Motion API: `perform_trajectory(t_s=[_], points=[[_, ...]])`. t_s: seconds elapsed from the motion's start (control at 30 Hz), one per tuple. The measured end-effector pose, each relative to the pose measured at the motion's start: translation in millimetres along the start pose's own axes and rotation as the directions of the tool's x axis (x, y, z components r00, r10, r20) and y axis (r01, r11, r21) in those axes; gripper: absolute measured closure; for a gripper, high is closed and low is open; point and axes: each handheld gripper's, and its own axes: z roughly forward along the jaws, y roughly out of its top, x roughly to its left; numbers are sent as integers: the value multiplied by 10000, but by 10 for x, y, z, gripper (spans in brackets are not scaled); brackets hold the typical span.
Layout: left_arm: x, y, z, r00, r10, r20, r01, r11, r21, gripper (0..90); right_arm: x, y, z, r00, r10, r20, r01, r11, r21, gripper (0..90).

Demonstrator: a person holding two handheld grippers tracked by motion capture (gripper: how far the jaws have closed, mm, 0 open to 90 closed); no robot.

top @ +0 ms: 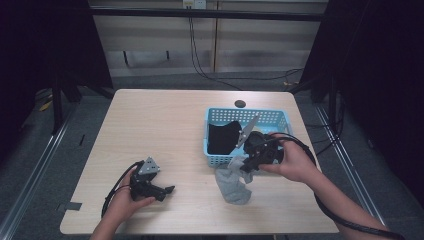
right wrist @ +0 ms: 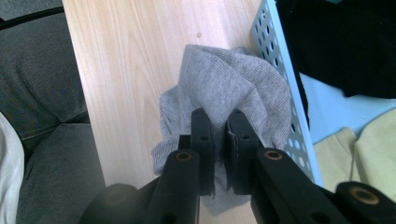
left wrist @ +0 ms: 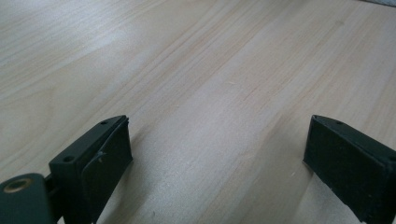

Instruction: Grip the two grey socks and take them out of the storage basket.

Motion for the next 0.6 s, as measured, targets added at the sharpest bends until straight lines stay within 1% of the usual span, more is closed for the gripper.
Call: perform_trajectory(t_s=[0.1, 0.23, 0.27, 0.4, 0.43, 0.53, 0.57, 0.6], points=[[0, 0, 0, 10000, 0, 1, 0, 10000, -2, 68, 4, -7, 36, 9999, -96, -64, 96, 10000, 2, 831], [0, 0, 0, 10000, 2, 0, -2, 10000, -4, 68, 27, -7, 85, 10000, -44, -88, 44, 10000, 7, 829], [0, 0, 0, 10000, -2, 0, 2, 10000, -2, 68, 29, -9, 106, 9999, -145, -91, 145, 9999, -22, 829], [0, 0, 0, 10000, 2, 1, -2, 10000, -1, 68, 72, -7, 219, 9998, -122, -152, 123, 9999, 37, 826], [0, 0, 0, 10000, 1, 9, -1, 10000, -7, 68, 71, -11, 243, 9995, -218, -230, 218, 9998, 30, 826], [0, 0, 0, 10000, 3, 10, -3, 10000, -8, 68, 94, -10, 302, 9996, -141, -259, 145, 9998, 156, 825], [0, 0, 0, 10000, 3, 10, -3, 10000, -8, 68, 91, -12, 322, 9993, -260, -286, 264, 9996, 126, 825], [0, 0, 0, 10000, 2, 9, -2, 10000, -6, 68, 100, -11, 338, 9994, -224, -258, 228, 9996, 152, 824]])
